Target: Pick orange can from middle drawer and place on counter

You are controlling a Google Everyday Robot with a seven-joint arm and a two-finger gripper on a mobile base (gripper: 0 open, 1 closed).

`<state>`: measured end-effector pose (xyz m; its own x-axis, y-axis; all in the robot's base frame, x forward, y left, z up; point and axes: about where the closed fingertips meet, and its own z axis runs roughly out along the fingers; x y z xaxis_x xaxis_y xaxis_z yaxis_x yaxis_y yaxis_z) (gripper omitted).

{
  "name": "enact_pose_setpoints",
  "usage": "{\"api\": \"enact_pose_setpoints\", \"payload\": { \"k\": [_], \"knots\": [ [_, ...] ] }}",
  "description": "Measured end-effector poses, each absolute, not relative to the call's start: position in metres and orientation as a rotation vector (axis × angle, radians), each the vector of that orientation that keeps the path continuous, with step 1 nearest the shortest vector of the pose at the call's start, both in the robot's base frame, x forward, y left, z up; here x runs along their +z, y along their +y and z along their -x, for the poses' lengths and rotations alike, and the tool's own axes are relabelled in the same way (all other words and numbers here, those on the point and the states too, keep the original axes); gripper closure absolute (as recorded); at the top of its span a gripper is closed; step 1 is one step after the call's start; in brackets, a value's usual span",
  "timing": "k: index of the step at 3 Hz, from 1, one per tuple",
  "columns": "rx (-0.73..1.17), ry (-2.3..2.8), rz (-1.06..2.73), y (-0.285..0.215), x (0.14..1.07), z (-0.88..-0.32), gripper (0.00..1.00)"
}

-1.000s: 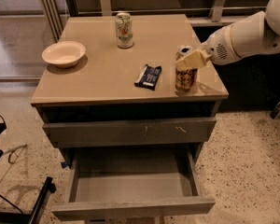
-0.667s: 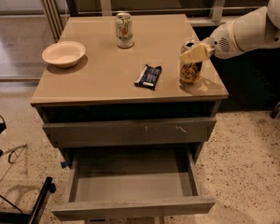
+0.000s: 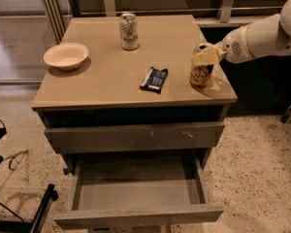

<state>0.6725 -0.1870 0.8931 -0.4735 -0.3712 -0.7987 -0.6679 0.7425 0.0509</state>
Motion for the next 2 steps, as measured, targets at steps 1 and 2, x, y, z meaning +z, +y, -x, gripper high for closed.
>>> {"api": "enact_pose_setpoints", "payload": {
  "k": [1, 2],
  "knots": [
    [0.483, 2.119, 0.725, -0.1922, 0.8843, -0.6734, 1.0],
    [0.49, 2.121, 0.709, -0.1938, 0.882, -0.6734, 0.88]
  ]
}}
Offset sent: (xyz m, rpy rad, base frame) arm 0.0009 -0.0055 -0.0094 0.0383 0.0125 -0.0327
